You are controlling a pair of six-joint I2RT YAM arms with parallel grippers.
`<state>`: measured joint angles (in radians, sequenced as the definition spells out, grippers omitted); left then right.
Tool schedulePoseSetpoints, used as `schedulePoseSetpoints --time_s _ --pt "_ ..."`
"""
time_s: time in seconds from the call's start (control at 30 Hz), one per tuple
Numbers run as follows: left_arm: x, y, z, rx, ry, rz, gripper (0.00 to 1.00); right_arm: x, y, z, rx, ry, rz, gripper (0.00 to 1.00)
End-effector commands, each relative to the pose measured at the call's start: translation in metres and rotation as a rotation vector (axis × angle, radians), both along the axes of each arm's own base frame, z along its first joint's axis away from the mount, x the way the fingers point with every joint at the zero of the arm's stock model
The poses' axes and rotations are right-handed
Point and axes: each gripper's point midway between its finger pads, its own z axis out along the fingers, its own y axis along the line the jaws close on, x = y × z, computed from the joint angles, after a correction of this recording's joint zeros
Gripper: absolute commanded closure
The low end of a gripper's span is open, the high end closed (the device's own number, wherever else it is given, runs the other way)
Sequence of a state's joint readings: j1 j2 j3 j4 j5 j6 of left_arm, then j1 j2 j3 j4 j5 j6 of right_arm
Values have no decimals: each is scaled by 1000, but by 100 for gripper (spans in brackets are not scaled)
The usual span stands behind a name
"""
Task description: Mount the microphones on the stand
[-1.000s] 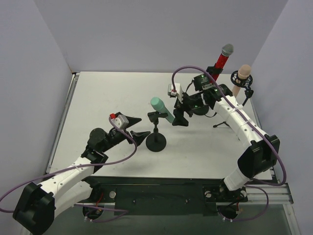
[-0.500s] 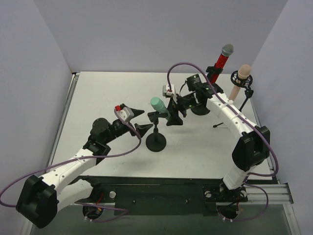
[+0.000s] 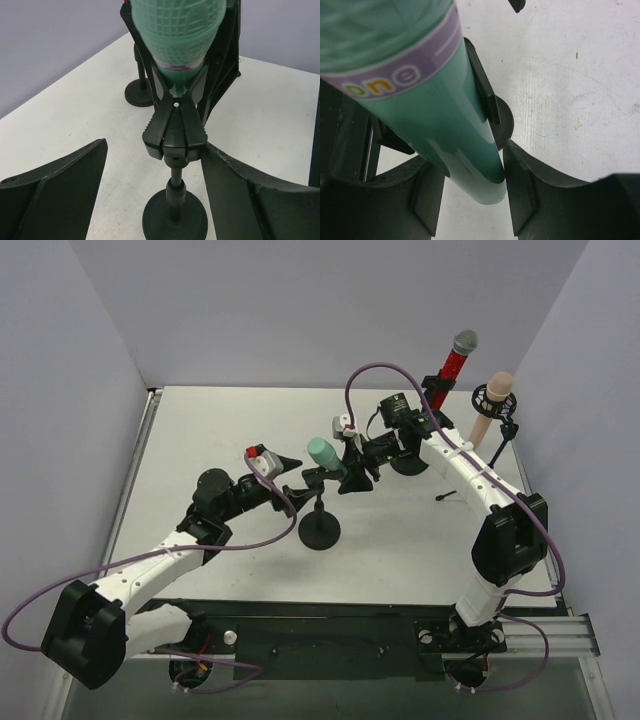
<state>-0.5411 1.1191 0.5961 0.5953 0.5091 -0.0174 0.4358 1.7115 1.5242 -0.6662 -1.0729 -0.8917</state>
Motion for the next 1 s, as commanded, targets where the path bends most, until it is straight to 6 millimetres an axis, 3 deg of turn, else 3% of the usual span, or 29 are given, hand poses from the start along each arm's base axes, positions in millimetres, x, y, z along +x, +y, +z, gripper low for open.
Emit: schedulePoseSetpoints --time_s 0.0,0.17,0.4,0.5,0.6,0.8,0.97 --pt "0 -7 35 -44 -91 -52 16 -4 4 16 66 -7 51 59" --pt "-4 -13 33 -46 -77 -96 28 -6 4 16 70 -1 60 64" --pt "-8 -12 43 -97 -90 -98 28 -9 3 11 68 4 68 66" --pt "-13 -10 49 -118 -112 -102 22 -11 3 11 69 1 71 68" --pt "-13 -9 48 -122 -103 -95 24 -11 2 11 70 -1 72 68" --pt "-14 -12 42 -106 -80 -117 40 -12 2 12 72 -5 74 69" --pt "-17 -14 37 -91 -58 -139 71 -14 2 12 72 -11 80 70"
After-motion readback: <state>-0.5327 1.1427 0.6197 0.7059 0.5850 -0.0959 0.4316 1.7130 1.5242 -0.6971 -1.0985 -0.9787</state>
